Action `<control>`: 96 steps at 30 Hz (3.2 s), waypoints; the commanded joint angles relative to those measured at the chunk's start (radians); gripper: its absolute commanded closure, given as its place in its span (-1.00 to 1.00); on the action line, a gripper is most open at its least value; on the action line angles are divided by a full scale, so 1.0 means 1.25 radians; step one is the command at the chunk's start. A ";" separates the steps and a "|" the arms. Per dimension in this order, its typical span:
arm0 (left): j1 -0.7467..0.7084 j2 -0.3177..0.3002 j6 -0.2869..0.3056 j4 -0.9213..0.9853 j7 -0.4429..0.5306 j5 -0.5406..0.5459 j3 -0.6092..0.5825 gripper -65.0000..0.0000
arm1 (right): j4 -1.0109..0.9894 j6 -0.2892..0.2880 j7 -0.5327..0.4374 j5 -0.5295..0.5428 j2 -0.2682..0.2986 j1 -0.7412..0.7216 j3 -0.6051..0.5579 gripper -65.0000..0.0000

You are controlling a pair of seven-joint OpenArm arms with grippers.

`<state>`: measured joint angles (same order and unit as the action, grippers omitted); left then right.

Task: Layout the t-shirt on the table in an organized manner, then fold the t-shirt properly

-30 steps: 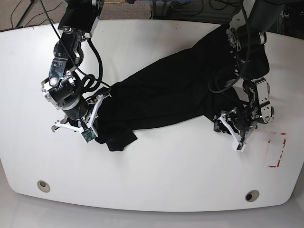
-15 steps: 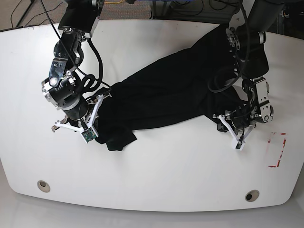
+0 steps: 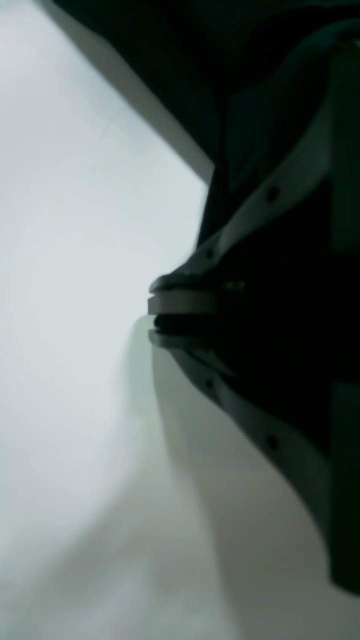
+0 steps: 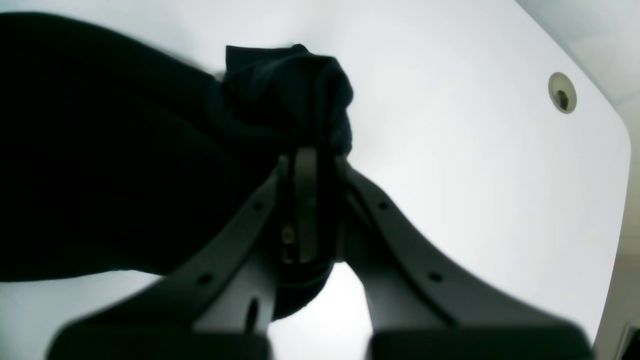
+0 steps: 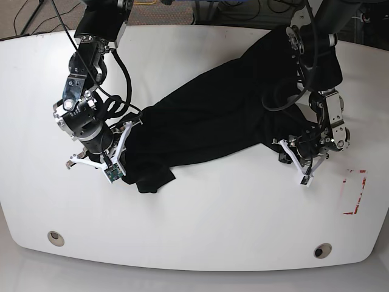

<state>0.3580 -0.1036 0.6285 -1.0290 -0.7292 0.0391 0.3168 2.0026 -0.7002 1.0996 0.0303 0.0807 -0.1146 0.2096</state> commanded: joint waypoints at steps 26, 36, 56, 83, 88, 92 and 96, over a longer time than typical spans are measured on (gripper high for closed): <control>0.053 -0.006 -0.007 -0.409 -0.198 -0.012 0.058 0.99 | 0.007 0.002 -0.020 0.002 0.011 -0.153 -0.019 1.00; 0.170 -0.007 -0.007 -0.548 -0.288 -0.012 0.059 0.99 | -0.054 0.002 -0.019 0.002 0.043 -0.314 -0.031 1.00; 0.616 -0.039 -0.012 -0.547 -0.380 -0.018 0.058 0.99 | -0.249 0.002 0.027 0.003 0.178 -0.793 -0.114 0.99; 0.679 -0.079 -0.007 -0.499 -0.380 -0.012 0.099 0.99 | -0.127 0.002 0.086 0.009 0.247 -0.807 -0.158 0.99; 0.554 -0.081 -0.003 -0.542 -0.380 -0.011 0.112 0.99 | -0.056 0.002 0.086 0.009 0.247 -0.623 -0.108 0.99; 0.449 -0.077 0.035 -0.584 -0.380 -0.011 0.142 0.99 | -0.019 0.002 0.081 0.009 0.244 -0.472 -0.069 0.99; 0.348 -0.077 0.056 -0.615 -0.380 -0.011 0.173 0.99 | -0.006 0.002 0.061 0.011 0.217 -0.342 -0.036 0.99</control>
<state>0.8066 -0.1871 0.6941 -1.7683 -1.2297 0.0242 0.5228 1.9739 -0.7078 1.2140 0.0513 0.3614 -0.5686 0.1417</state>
